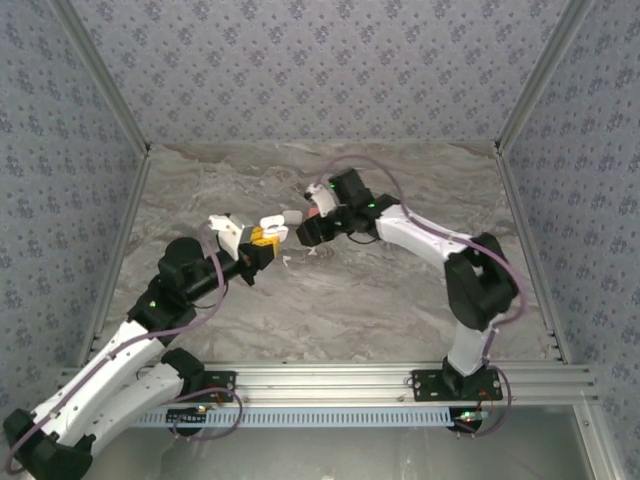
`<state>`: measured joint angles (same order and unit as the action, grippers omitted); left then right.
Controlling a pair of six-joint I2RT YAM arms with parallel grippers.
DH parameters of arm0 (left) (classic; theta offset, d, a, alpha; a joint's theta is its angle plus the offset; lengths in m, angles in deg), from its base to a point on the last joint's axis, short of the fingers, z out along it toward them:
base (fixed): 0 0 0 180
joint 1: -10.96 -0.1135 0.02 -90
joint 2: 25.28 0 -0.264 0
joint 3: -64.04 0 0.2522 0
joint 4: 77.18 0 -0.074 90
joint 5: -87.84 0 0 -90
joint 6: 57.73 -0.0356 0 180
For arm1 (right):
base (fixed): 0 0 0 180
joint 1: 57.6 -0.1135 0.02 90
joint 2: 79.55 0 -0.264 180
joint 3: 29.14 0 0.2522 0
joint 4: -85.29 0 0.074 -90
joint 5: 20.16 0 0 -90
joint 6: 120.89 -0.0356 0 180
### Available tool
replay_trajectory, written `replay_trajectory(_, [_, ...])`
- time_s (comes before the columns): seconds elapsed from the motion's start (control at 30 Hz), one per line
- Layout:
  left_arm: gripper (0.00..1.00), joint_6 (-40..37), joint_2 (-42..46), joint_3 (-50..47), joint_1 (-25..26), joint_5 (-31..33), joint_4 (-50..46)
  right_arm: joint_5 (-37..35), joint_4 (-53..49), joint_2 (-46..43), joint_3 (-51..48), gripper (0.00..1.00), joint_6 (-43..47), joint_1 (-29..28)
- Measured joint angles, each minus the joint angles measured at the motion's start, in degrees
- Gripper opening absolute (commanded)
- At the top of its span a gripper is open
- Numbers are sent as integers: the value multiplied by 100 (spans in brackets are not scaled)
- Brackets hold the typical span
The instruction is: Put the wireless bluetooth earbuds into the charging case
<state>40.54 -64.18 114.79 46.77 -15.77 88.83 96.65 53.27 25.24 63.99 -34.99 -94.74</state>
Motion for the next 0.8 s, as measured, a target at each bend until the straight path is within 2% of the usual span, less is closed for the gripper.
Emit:
replay_trajectory(0.23, [0,-33,295,-11,0,17,-317,-57,-417,1453,1294,51,422,-356])
replay_trajectory(0.43, [0,-33,284,-72,0,17,-363,-308,-855,2334,2151,50,767,-581])
replay_trajectory(0.6, [0,-33,221,-74,0,17,-374,-459,-1123,2763,2592,49,953,-706])
replay_trajectory(0.8, [0,-33,162,-74,0,17,-376,-564,-1449,2855,2643,47,1130,-726])
